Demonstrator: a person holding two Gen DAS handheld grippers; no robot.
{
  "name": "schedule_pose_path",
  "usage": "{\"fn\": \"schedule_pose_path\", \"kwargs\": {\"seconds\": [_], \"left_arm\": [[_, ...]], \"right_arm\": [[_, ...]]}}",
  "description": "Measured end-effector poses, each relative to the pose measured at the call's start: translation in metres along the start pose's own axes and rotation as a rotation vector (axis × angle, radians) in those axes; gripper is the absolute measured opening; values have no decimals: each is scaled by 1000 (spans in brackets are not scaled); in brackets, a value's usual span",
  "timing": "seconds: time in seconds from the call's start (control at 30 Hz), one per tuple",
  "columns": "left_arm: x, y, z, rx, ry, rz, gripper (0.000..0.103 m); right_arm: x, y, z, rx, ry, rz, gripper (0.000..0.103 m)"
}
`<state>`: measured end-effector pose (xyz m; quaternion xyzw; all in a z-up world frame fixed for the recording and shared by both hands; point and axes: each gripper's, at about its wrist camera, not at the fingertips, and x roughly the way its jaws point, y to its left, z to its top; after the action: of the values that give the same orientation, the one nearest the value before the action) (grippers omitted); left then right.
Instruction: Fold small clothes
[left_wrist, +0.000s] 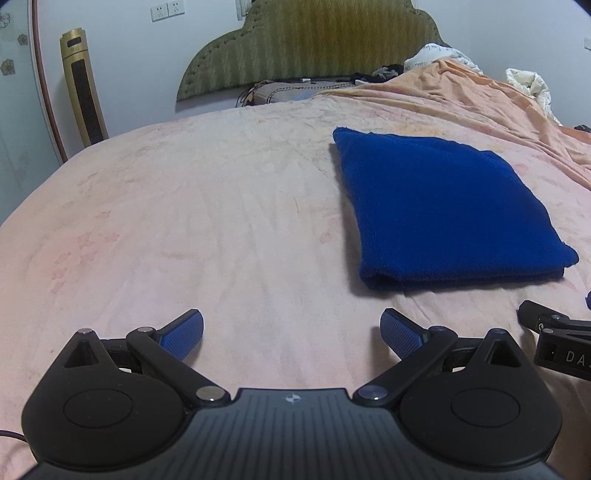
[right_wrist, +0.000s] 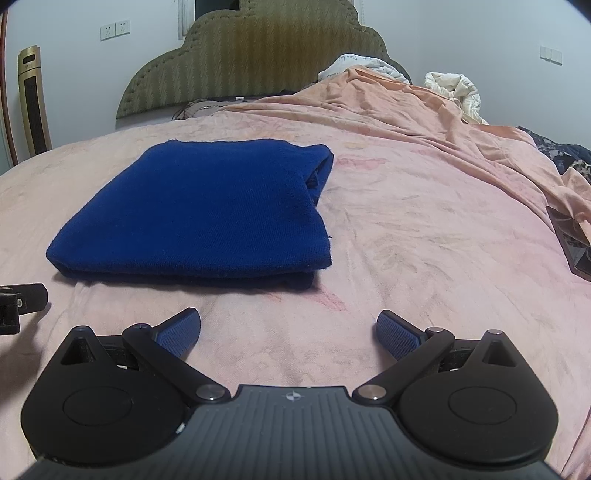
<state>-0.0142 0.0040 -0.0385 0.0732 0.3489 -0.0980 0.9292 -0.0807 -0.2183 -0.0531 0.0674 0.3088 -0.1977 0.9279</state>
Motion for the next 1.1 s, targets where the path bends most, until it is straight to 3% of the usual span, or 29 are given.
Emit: {"fn": "schedule_pose_path", "kwargs": {"seconds": [1.1], "left_arm": [[-7, 1, -5, 18, -1, 26, 103]], "right_arm": [[-23, -4, 7, 1, 16, -19, 103]]}}
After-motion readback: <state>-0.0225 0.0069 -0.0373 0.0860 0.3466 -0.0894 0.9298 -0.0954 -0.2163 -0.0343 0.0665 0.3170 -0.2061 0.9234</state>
